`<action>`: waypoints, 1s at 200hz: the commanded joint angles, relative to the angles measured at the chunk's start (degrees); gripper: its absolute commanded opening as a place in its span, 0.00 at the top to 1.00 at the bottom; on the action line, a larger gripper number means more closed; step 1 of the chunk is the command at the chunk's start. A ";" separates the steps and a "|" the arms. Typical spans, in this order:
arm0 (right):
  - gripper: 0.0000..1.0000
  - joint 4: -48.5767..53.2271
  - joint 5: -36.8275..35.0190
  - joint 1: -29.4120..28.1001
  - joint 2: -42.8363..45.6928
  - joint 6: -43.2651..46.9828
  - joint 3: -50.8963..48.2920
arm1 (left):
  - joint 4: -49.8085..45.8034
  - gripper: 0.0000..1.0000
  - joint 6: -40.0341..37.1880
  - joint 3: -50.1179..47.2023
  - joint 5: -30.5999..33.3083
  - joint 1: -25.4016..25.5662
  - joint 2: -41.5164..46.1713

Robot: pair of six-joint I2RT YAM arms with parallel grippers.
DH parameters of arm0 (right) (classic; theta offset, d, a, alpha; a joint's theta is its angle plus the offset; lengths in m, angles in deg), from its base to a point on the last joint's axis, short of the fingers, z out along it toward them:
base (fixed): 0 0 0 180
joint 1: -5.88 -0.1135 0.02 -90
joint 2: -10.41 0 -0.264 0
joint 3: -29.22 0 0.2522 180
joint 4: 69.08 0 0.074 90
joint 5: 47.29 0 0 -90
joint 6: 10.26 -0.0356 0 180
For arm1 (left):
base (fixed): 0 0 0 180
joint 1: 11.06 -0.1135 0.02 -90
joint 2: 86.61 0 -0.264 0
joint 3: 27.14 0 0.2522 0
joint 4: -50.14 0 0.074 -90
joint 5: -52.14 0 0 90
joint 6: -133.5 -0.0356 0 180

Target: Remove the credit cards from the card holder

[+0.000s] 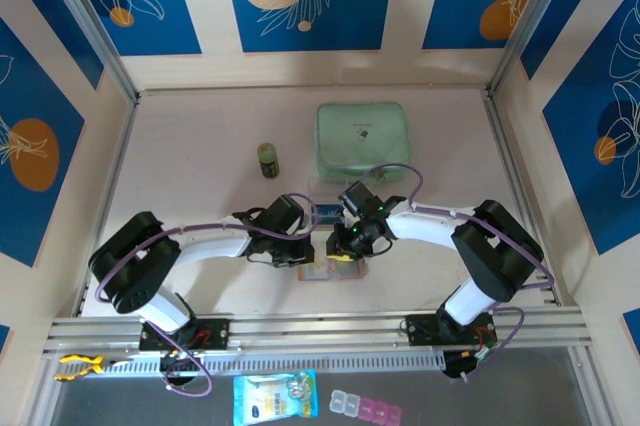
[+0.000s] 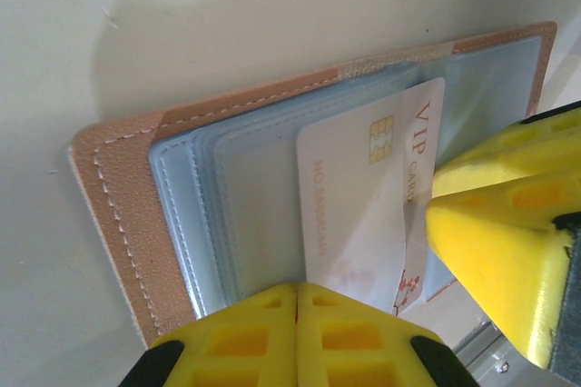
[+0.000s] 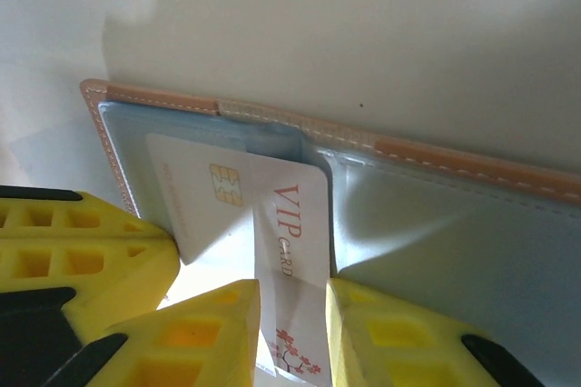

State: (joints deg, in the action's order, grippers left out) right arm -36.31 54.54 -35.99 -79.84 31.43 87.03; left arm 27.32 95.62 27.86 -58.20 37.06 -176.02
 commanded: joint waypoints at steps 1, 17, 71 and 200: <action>0.74 -1.21 2.57 0.34 -0.78 0.98 -1.39 | -3.77 0.94 -0.62 0.34 1.15 -0.31 -1.38; 0.74 -1.37 2.67 0.55 -0.97 0.86 -1.66 | -3.92 0.94 -0.61 0.49 1.26 -0.30 -1.43; 0.74 -2.84 2.88 1.22 1.59 1.04 -3.59 | -4.68 0.94 -0.62 0.86 1.58 -0.31 -1.55; 0.82 -14.21 11.37 3.63 2.70 0.02 -8.80 | -5.96 0.94 -0.52 1.57 1.92 -0.31 -1.80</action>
State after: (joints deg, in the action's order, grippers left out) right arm -48.79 63.29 -32.54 -78.71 31.47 79.03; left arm 25.48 95.62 28.95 -58.15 37.06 -176.48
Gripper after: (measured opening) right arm 0.190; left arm 0.064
